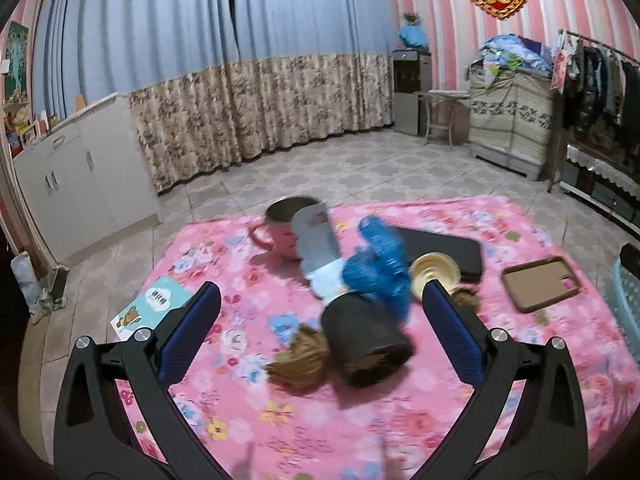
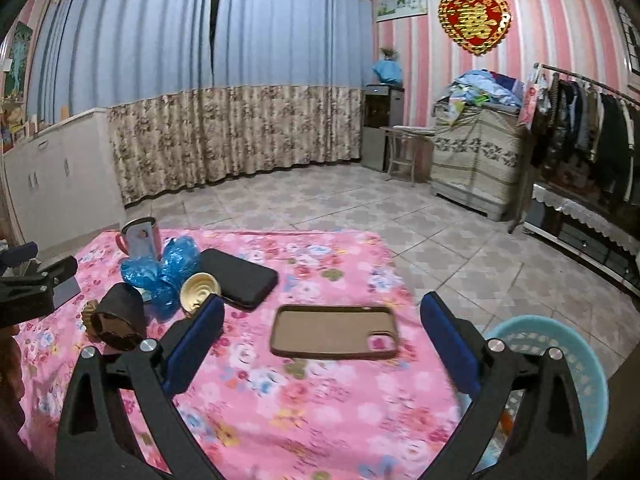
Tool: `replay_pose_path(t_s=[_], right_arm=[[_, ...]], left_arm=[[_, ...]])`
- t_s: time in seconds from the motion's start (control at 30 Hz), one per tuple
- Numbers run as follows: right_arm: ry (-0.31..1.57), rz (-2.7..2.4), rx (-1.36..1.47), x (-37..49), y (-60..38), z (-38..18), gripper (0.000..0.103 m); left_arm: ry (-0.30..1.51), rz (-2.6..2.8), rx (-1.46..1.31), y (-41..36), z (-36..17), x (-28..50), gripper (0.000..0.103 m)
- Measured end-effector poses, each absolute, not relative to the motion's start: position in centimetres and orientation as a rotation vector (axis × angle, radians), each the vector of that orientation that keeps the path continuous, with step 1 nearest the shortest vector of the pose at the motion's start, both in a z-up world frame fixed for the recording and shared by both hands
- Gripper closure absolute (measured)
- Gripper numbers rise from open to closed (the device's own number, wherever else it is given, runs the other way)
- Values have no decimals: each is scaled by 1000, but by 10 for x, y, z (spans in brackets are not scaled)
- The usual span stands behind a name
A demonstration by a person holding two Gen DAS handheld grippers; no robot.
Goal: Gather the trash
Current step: 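Move both tools back over the items on the bedspread, then grasp the brown cloth with the left tool while the right tool grasps the brown crumpled scrap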
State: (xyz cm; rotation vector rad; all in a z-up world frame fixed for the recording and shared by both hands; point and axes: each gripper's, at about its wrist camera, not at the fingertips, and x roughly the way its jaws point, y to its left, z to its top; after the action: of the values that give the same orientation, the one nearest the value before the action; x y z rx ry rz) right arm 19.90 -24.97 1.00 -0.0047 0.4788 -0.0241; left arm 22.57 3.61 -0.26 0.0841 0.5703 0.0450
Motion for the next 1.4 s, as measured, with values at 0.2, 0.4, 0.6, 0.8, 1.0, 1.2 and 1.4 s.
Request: replay_pose_path(t_s=[0.2, 0.4, 0.6, 0.8, 1.0, 1.2, 1.4], right_arm=[[511, 23, -2, 229, -230, -8, 7], [547, 56, -34, 250, -212, -29, 7], [577, 55, -43, 254, -213, -40, 7], [593, 46, -14, 255, -223, -41, 7], [600, 48, -24, 254, -222, -43, 7], [597, 60, -33, 251, -218, -43, 7], [608, 71, -47, 252, -212, -47, 7]], left_arm=[[663, 75, -54, 88, -35, 245, 6], [730, 111, -88, 109, -62, 259, 9], [769, 78, -60, 103, -73, 264, 13], [760, 60, -17, 90, -70, 261, 13], [794, 39, -5, 85, -76, 261, 13], [840, 26, -30, 90, -89, 265, 17], [873, -61, -93, 86, -96, 274, 45]])
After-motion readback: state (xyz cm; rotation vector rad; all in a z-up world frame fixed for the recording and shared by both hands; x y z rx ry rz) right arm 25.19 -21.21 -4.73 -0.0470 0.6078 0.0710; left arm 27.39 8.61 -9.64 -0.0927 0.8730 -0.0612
